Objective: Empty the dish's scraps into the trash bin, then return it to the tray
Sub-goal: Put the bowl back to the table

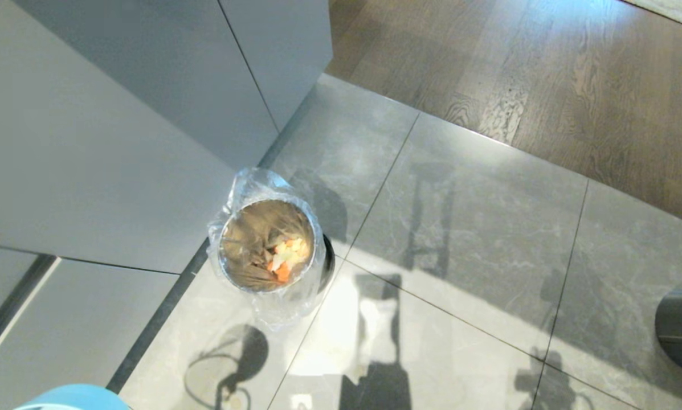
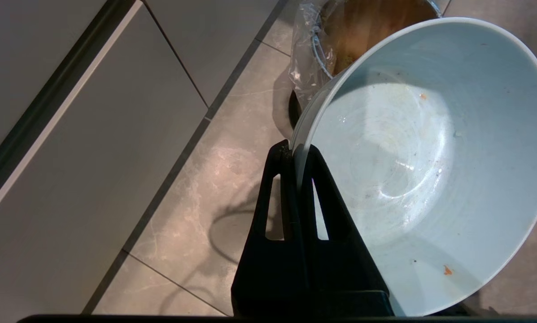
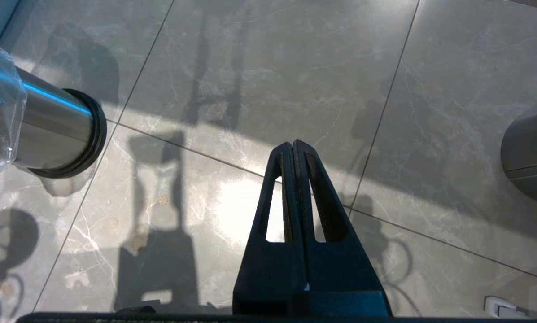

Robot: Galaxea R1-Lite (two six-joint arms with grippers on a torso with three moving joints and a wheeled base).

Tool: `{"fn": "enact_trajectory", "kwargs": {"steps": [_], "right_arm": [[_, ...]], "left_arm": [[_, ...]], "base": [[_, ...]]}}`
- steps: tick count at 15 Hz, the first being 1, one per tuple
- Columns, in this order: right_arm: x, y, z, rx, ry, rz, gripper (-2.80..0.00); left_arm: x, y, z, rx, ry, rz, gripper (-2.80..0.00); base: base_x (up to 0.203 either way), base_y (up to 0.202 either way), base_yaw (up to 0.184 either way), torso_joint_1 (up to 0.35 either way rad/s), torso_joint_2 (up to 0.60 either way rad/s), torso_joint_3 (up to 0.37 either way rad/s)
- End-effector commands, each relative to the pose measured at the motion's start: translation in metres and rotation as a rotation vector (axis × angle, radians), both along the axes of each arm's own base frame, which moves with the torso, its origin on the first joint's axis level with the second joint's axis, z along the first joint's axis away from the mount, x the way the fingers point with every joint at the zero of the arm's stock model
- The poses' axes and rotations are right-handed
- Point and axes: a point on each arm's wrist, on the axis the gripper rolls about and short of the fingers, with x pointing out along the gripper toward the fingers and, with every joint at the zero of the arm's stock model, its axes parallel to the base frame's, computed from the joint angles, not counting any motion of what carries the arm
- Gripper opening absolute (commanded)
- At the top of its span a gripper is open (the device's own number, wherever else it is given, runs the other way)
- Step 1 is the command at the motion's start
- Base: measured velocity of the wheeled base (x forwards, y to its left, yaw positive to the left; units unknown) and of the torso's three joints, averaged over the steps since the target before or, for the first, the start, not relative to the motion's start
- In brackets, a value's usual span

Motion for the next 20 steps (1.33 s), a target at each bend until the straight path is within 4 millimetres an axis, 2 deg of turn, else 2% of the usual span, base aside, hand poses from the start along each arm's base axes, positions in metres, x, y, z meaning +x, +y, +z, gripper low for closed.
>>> {"fn": "enact_trajectory", "kwargs": {"steps": [1, 20], "right_arm": [[0.0, 0.0, 0.0, 0.0, -0.001, 0.0, -2.8], [-0.0001, 0.0, 0.0002, 0.0, -0.002, 0.0, -2.8]], "left_arm": [[0.0, 0.0, 0.0001, -0.001, -0.001, 0.0, -2.8], [0.0, 0.0, 0.0002, -0.001, -0.003, 0.0, -2.8]], "base": [[0.0, 0.0, 0.0, 0.0, 0.0, 0.0], [0.0, 0.0, 0.0, 0.0, 0.0, 0.0]]}}
